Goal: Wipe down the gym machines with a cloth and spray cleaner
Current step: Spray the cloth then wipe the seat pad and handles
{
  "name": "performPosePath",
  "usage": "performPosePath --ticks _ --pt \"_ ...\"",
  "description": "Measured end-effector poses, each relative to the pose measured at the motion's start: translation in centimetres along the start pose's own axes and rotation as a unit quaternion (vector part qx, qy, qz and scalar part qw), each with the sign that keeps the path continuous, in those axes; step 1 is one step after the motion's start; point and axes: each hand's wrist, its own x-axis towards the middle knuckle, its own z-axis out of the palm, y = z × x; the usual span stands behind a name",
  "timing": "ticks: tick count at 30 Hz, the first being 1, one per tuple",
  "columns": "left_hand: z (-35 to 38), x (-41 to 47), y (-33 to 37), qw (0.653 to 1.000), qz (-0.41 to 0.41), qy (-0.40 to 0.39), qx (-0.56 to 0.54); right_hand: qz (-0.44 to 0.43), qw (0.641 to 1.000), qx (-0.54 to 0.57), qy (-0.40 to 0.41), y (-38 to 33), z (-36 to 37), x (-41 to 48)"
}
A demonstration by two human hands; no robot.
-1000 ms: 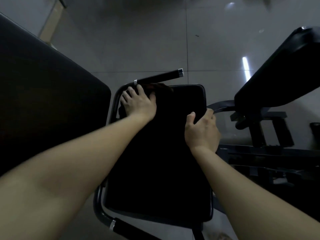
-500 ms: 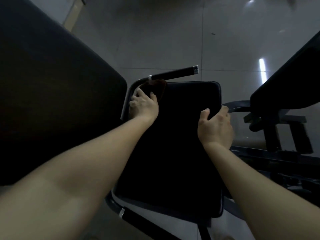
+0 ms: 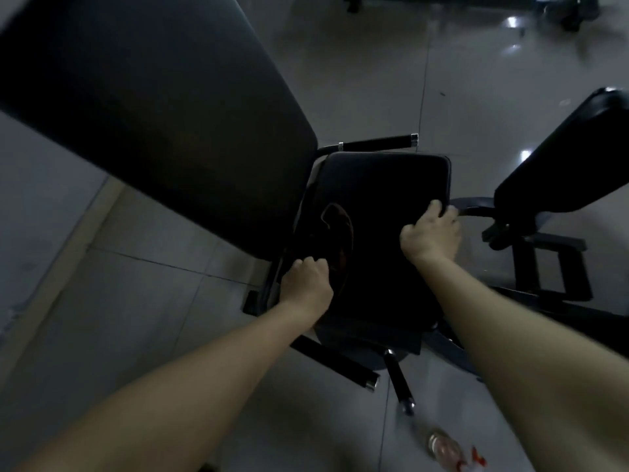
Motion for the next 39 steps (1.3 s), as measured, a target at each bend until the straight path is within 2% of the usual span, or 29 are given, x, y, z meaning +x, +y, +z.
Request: performPosePath --ticks 2,3,4,7,8,9,11,13,15,18,20,21,22,23,26,28,30,32,34,39 --pt "-3.3 -1.5 -0.2 0.991 -0.009 -0.011 -0.129 -0.050 0.995 0.087 -0.016 -2.2 0.4 -4.9" --pt "-5.1 -2.4 0.0 0.982 0.001 -0.010 -0.186 -0.052 0.979 0.192 -0.055 -3.6 0.8 -7.5" --pt "-6.8 -3.2 0.1 0.974 0.017 -0.007 -0.226 -0.025 0.944 0.309 -0.116 -5.3 0.7 -10.3" --pt "-10.7 -5.8 -0.3 0.949 0.043 -0.010 -0.313 0.066 0.774 0.558 -0.293 -9.1 -0.3 -17.5" --pt "-11.9 -6.3 -0.9 0.939 0.045 -0.015 -0.340 0.080 0.711 0.617 -0.326 -9.8 -0.6 -19.3" --pt "-13.4 -6.9 -1.7 0.933 0.050 -0.023 -0.355 0.077 0.669 0.656 -0.341 -10.7 -1.4 -20.7" --pt "-17.2 -7.7 -3.5 0.931 0.082 -0.032 -0.354 0.068 0.631 0.693 -0.341 -13.3 -3.7 -23.0" --pt "-21.8 -8.5 -5.0 0.936 0.146 -0.024 -0.320 0.063 0.622 0.711 -0.323 -16.6 -5.5 -24.8" --pt "-27.8 -9.4 -6.6 0.939 0.220 0.003 -0.264 0.046 0.610 0.745 -0.268 -20.4 -7.9 -26.5" --pt "-34.3 -10.3 -8.1 0.931 0.319 0.091 -0.154 0.008 0.602 0.773 -0.200 -24.4 -11.0 -27.4" --pt "-38.3 -10.8 -9.4 0.929 0.343 0.106 -0.091 -0.016 0.604 0.780 -0.164 -28.1 -13.2 -28.0" --pt "-40.0 -11.1 -9.9 0.930 0.347 0.098 -0.071 -0.020 0.617 0.775 -0.135 -30.0 -14.1 -28.2" --pt "-41.3 -11.2 -10.4 0.930 0.351 0.085 -0.063 -0.022 0.643 0.760 -0.091 -31.6 -14.7 -28.1" --pt "-42.6 -11.1 -10.8 0.929 0.356 0.084 -0.059 -0.027 0.687 0.725 -0.035 -33.1 -15.0 -27.9" --pt "-44.7 -9.0 -11.9 0.910 0.369 0.177 -0.064 -0.077 0.813 0.567 0.109 -36.3 -13.3 -26.5" --pt "-44.8 -6.6 -12.1 0.919 0.311 0.227 -0.078 -0.113 0.853 0.493 0.131 -38.1 -10.6 -25.8" --pt "-43.8 -3.9 -11.4 0.947 0.221 0.213 -0.101 -0.131 0.848 0.495 0.135 -38.7 -8.1 -24.9" --pt "-42.7 -1.6 -9.9 0.972 0.110 0.163 -0.133 -0.128 0.830 0.527 0.133 -37.6 -5.8 -23.4" --pt "-41.8 -0.3 -8.2 0.974 0.030 0.128 -0.183 -0.095 0.820 0.555 0.102 -34.7 -3.2 -21.8" --pt "-39.9 0.8 -7.2 0.968 0.004 0.181 -0.177 0.025 0.850 0.524 0.053 -27.3 3.9 -16.6"
